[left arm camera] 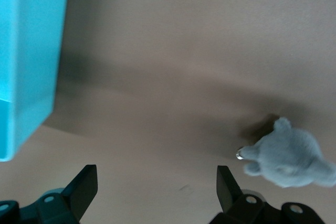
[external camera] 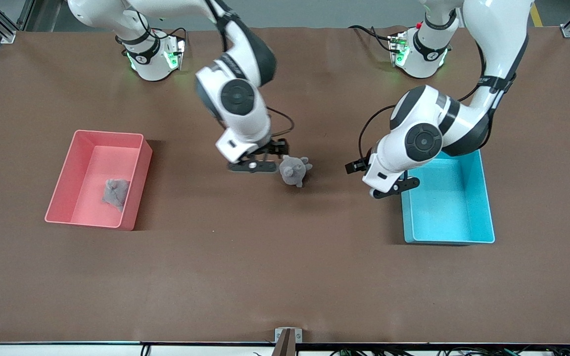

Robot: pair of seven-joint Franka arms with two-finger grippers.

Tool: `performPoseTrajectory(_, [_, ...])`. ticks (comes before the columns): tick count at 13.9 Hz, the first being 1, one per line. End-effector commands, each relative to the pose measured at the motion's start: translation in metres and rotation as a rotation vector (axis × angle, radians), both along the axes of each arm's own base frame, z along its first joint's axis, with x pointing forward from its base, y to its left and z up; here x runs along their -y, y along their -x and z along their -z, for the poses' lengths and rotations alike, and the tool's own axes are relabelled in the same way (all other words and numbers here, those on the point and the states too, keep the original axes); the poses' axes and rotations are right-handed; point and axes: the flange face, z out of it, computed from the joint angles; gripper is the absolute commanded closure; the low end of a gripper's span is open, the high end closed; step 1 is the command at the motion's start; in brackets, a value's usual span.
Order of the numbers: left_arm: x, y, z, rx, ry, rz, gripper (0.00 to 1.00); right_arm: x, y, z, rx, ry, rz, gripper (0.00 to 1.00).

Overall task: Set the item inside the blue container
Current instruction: 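Carry the plush to mid-table with the right gripper while the left gripper approaches, then grasp the plush with the left gripper while the right gripper returns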

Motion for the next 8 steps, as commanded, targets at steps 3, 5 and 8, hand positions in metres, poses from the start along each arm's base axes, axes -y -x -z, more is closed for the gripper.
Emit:
performPoseTrajectory(3, [0.064,0.016,0.043,0.005,0.041,-0.139,0.0,0.124,-0.024,-0.056,-0.042,0.063,-0.051,0.0])
performPoseTrajectory(5, [0.093,0.028,0.05,0.015,0.051,-0.19,0.01,0.19,-0.042,-0.064,-0.046,0.035,-0.101,0.0])
performPoseTrajectory(8, [0.126,0.027,0.058,0.033,0.094,-0.281,0.01,0.285,-0.068,-0.053,-0.052,0.002,-0.146,0.0])
